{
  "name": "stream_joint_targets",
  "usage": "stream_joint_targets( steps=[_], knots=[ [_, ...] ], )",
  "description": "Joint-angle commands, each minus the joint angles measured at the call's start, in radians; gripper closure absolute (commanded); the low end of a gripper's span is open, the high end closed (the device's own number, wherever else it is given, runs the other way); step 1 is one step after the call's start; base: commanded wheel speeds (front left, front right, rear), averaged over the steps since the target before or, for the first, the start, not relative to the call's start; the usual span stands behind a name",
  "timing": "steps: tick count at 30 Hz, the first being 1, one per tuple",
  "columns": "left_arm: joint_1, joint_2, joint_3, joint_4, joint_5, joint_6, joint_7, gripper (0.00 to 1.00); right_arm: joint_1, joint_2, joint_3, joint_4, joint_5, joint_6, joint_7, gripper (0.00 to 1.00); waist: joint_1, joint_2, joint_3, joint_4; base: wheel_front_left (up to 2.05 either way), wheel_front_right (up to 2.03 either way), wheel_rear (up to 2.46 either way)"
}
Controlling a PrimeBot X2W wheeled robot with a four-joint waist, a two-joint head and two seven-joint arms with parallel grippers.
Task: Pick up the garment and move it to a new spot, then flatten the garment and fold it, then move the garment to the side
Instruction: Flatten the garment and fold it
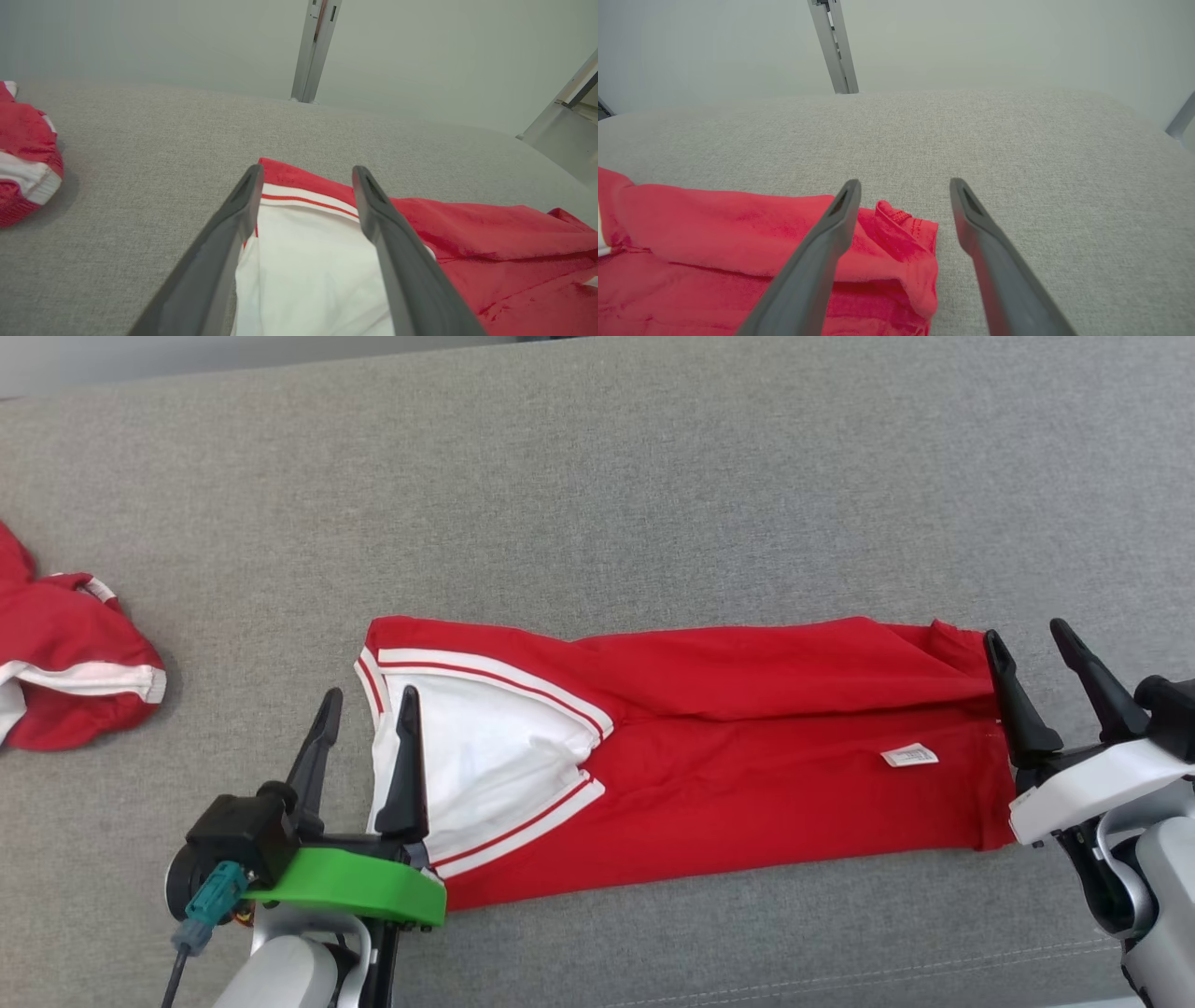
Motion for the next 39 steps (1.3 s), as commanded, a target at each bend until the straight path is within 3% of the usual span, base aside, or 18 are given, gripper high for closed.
stream_joint_targets(
  steps=[1, 6, 14, 24, 25, 26, 27, 33, 39],
  knots=[
    [0.016, -0.015, 0.026, -0.006, 0.032, -0.009, -0.004, 0.00, 0.016, -0.005, -0.010, -0.020, -0.006, -0.002, -0.003, 0.00, 0.0001, 0.0000, -0.021, -0.004, 0.00, 0.00, 0.00],
    [0.046, -0.080, 0.135, -0.027, 0.148, -0.043, -0.004, 0.00, 0.004, -0.007, -0.027, -0.033, 0.000, -0.002, -0.003, 0.00, 0.0001, 0.0000, -0.037, -0.006, 0.00, 0.00, 0.00],
    [0.075, -0.183, 0.286, -0.020, 0.348, -0.111, -0.004, 0.00, -0.069, 0.019, 0.012, 0.189, 0.027, -0.002, 0.000, 0.00, 0.0001, 0.0000, -0.026, 0.028, 0.00, 0.00, 0.00],
    [0.112, -0.246, 0.402, 0.005, 0.444, -0.174, -0.004, 0.00, -0.096, 0.075, 0.101, 0.373, 0.119, -0.002, 0.011, 0.00, 0.0001, 0.0000, -0.013, 0.032, 0.00, 0.00, 0.00],
    [0.112, -0.249, 0.409, 0.007, 0.451, -0.177, -0.004, 0.00, -0.098, 0.080, 0.110, 0.383, 0.131, -0.002, 0.011, 0.19, 0.0001, 0.0000, -0.013, 0.032, 0.00, 0.00, 0.00],
    [0.113, -0.254, 0.418, 0.010, 0.457, -0.184, -0.004, 0.00, -0.100, 0.087, 0.122, 0.393, 0.147, -0.002, 0.012, 0.77, 0.0001, 0.0000, -0.013, 0.031, 0.00, 0.00, 0.00],
    [0.113, -0.257, 0.424, 0.011, 0.460, -0.188, -0.004, 0.00, -0.101, 0.091, 0.130, 0.397, 0.158, -0.002, 0.012, 1.00, 0.0001, 0.0000, -0.013, 0.031, 0.00, 0.00, 0.00],
    [0.118, -0.272, 0.457, 0.022, 0.483, -0.209, -0.004, 0.00, -0.130, 0.063, 0.147, 0.414, 0.206, -0.003, 0.002, 1.00, 0.0001, 0.0000, -0.027, 0.019, 0.00, 0.00, 0.00],
    [0.129, -0.278, 0.482, 0.032, 0.495, -0.226, -0.004, 0.00, -0.143, -0.012, 0.099, 0.437, 0.232, -0.002, -0.003, 1.00, 0.0001, 0.0000, -0.059, 0.008, 0.00, 0.00, 0.00]
  ],
)
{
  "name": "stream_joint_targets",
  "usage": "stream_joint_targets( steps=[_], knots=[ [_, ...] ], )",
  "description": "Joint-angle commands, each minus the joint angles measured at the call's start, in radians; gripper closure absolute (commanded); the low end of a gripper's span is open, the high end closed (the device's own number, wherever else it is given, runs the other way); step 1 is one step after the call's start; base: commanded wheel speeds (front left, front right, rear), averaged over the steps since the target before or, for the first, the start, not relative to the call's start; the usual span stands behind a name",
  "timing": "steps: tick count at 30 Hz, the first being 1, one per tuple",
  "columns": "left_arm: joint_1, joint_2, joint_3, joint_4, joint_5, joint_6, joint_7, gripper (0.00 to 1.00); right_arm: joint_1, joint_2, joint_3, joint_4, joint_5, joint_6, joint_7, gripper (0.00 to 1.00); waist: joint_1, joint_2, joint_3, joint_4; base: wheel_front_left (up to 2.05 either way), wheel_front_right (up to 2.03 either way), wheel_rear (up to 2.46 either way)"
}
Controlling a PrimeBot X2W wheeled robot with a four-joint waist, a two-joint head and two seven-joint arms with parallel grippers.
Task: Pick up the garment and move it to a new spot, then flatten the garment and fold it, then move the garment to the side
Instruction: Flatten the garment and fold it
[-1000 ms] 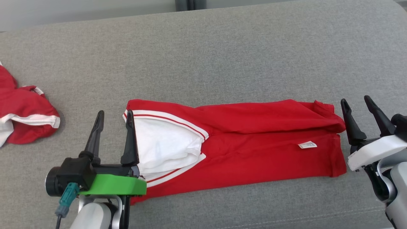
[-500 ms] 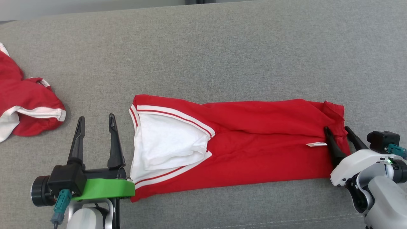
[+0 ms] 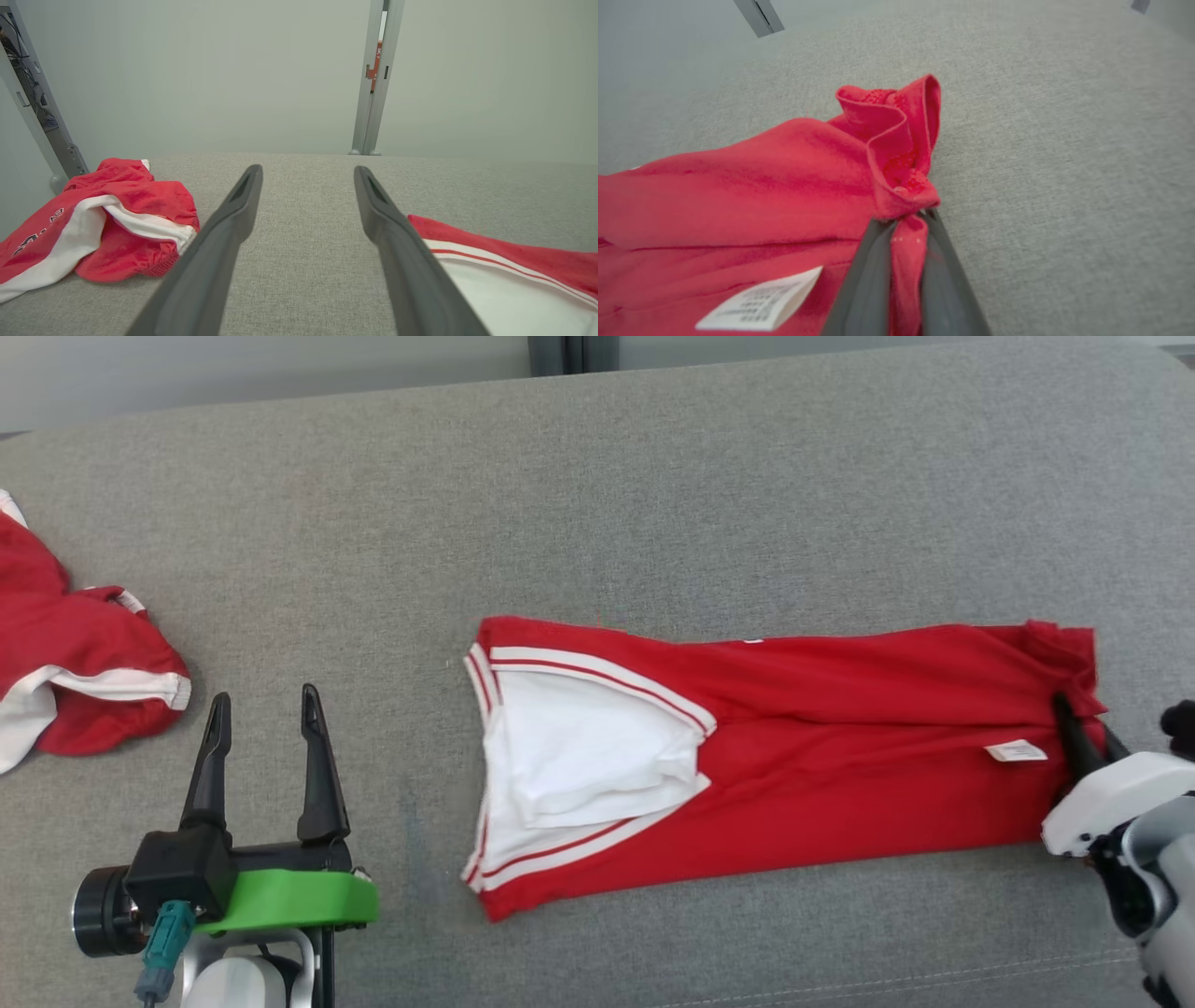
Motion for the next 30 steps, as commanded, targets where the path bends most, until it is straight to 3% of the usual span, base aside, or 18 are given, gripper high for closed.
stream_joint_targets(
  steps=[1, 7, 12, 17, 30],
  knots=[
    [0.021, -0.001, 0.007, 0.004, 0.009, -0.004, -0.003, 0.00, -0.005, -0.028, -0.018, 0.009, 0.006, -0.002, -0.005, 1.00, 0.0000, 0.0000, -0.015, -0.007, 0.00, 0.00, 0.00],
    [0.033, -0.003, 0.020, 0.005, 0.014, -0.013, -0.003, 0.00, 0.001, -0.113, -0.061, 0.032, 0.006, -0.002, -0.005, 1.00, 0.0000, 0.0000, -0.034, -0.017, 0.00, 0.00, 0.00],
    [0.043, -0.004, 0.026, 0.005, 0.007, -0.012, -0.003, 0.00, -0.023, -0.125, -0.054, 0.005, -0.014, -0.002, -0.005, 1.00, 0.0000, 0.0000, -0.045, -0.029, 0.00, 0.00, 0.00],
    [0.043, -0.004, 0.023, 0.009, -0.006, -0.007, -0.003, 0.00, -0.041, -0.085, -0.020, -0.063, -0.043, -0.002, -0.005, 1.00, 0.0000, 0.0000, -0.055, -0.036, 0.00, 0.00, 0.00],
    [0.051, -0.003, 0.008, 0.016, -0.016, -0.007, -0.003, 0.00, -0.035, 0.113, 0.096, -0.263, -0.098, -0.002, 0.055, 1.00, 0.0000, 0.0000, -0.070, -0.009, 0.00, 0.00, 0.00]
  ],
)
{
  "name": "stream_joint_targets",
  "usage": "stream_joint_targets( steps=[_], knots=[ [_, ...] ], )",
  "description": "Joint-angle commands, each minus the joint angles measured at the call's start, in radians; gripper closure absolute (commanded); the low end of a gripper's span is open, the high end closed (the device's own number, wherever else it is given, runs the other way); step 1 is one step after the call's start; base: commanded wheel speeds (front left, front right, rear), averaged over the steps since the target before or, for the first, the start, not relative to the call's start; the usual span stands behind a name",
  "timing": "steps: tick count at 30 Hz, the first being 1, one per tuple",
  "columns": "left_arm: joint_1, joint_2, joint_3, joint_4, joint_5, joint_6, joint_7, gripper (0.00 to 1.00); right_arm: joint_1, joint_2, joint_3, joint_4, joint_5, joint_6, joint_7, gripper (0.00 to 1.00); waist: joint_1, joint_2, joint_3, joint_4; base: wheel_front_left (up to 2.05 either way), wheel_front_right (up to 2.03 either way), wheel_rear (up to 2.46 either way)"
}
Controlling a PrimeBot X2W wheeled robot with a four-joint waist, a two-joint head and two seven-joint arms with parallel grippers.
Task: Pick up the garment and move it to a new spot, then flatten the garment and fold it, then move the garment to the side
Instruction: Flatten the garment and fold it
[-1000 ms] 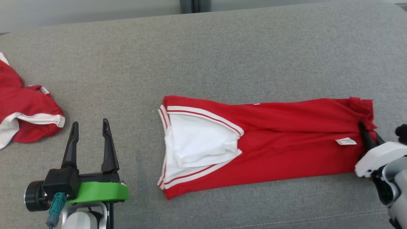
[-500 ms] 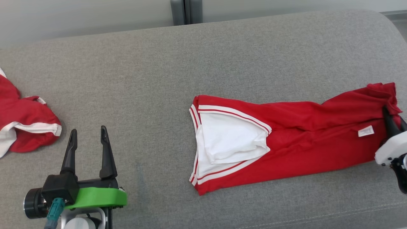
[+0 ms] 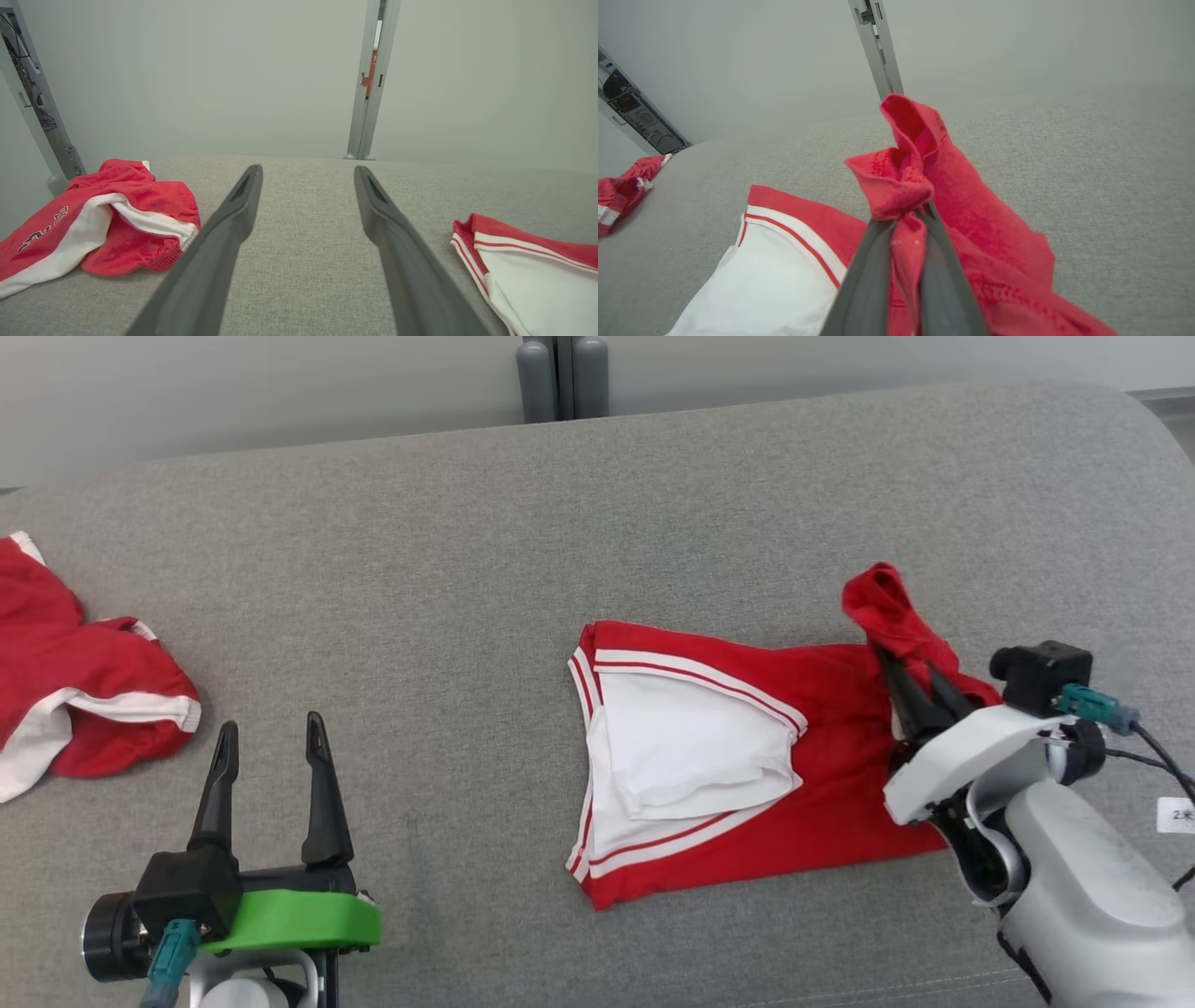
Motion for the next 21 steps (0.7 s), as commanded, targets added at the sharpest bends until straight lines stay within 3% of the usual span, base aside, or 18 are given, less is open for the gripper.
stream_joint_targets(
  steps=[1, 12, 21],
  knots=[
    [0.016, 0.002, -0.004, 0.000, -0.005, 0.002, -0.003, 0.00, 0.005, 0.016, 0.010, -0.011, -0.014, -0.002, 0.010, 1.00, 0.0000, 0.0000, 0.000, 0.011, 0.00, 0.00, 0.00],
    [-0.015, 0.002, -0.050, 0.020, -0.012, 0.011, -0.002, 0.00, -0.015, 0.157, 0.080, -0.037, -0.070, -0.001, 0.054, 1.00, 0.0000, 0.0000, 0.013, 0.067, 0.00, 0.00, 0.00],
    [-0.030, 0.002, -0.072, 0.038, -0.019, 0.011, -0.002, 0.00, -0.021, 0.222, 0.115, 0.006, -0.095, -0.001, 0.033, 1.00, 0.0000, 0.0000, 0.011, 0.095, 0.00, 0.00, 0.00]
  ],
)
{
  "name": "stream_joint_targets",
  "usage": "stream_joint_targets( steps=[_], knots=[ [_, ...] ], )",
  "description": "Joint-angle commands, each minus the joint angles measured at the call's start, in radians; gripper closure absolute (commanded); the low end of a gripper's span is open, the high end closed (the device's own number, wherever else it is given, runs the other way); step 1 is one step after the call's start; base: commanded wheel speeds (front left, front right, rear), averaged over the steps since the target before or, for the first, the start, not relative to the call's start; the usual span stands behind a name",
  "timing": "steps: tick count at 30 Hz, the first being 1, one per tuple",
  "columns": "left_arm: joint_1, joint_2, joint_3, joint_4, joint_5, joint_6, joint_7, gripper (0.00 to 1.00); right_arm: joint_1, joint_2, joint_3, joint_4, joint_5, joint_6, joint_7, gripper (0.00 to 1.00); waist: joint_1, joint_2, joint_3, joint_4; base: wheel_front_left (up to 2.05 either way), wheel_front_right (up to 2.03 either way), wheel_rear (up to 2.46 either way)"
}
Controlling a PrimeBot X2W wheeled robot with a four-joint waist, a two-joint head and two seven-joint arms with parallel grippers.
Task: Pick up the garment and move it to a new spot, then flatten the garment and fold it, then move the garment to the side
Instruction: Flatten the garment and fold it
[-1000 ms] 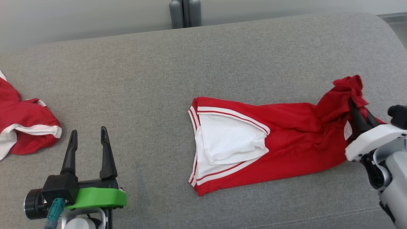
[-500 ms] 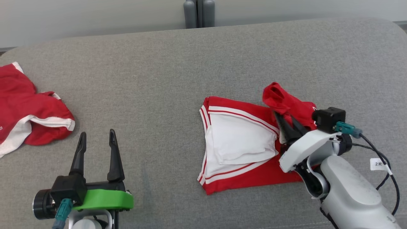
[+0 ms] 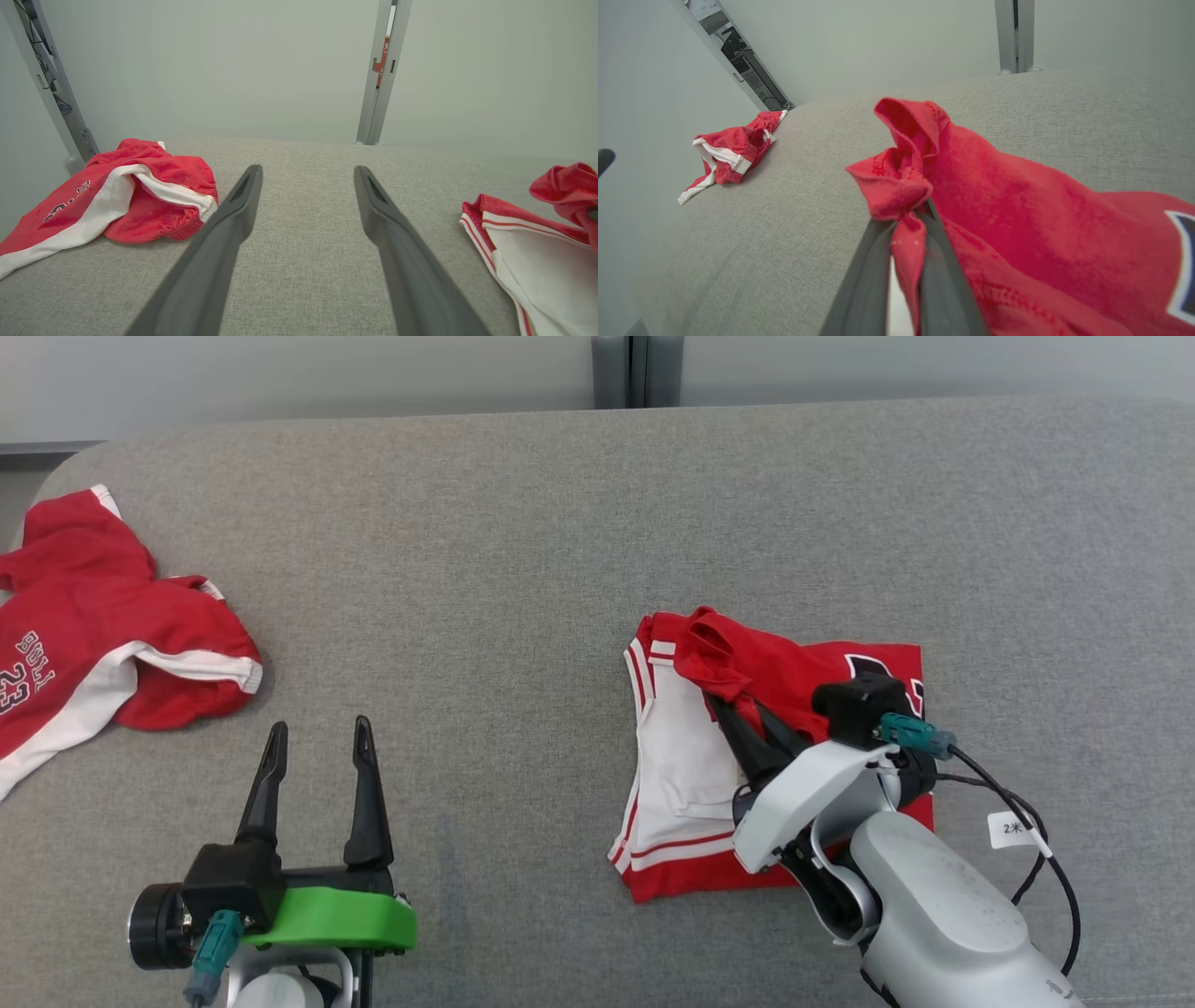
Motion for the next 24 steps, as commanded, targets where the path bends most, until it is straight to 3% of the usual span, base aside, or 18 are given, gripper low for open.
stream_joint_targets(
  steps=[1, 4, 5, 6, 9, 14, 24],
  knots=[
    [-0.016, 0.002, -0.002, 0.002, -0.009, 0.003, 0.000, 0.00, -0.011, 0.006, 0.005, 0.010, -0.007, -0.001, -0.011, 1.00, 0.0000, 0.0000, -0.001, 0.004, 0.00, 0.00, 0.00],
    [-0.015, 0.002, -0.004, 0.005, -0.011, 0.005, 0.000, 0.00, -0.018, 0.016, 0.010, 0.031, -0.007, -0.001, -0.025, 0.96, 0.0000, 0.0000, -0.004, 0.008, 0.00, 0.00, 0.00],
    [-0.014, 0.002, -0.004, 0.006, -0.010, 0.005, 0.000, 0.00, -0.021, 0.017, 0.009, 0.034, -0.011, -0.001, -0.033, 0.61, 0.0000, 0.0000, -0.005, 0.008, 0.00, 0.00, 0.00],
    [-0.011, 0.002, -0.003, 0.008, -0.010, 0.005, 0.000, 0.00, -0.023, 0.020, 0.012, 0.039, -0.012, -0.001, -0.037, 0.00, 0.0000, 0.0000, -0.008, 0.007, 0.00, 0.00, 0.00],
    [-0.004, 0.002, 0.002, 0.010, -0.010, 0.004, 0.000, 0.00, -0.034, 0.008, 0.008, 0.030, -0.021, -0.001, -0.057, 0.00, 0.0000, 0.0000, -0.014, 0.002, 0.00, 0.00, 0.00],
    [0.005, 0.002, 0.010, 0.011, -0.009, 0.004, 0.000, 0.00, -0.044, -0.066, -0.034, -0.036, -0.054, -0.001, -0.083, 0.00, 0.0000, 0.0000, -0.026, -0.013, 0.00, 0.00, 0.00],
    [0.019, 0.002, 0.027, 0.004, -0.003, 0.000, 0.000, 0.00, 0.062, -0.237, -0.250, -0.141, -0.085, -0.001, -0.096, 0.00, 0.0000, 0.0000, -0.040, -0.036, 0.00, 0.00, 0.00]
  ],
)
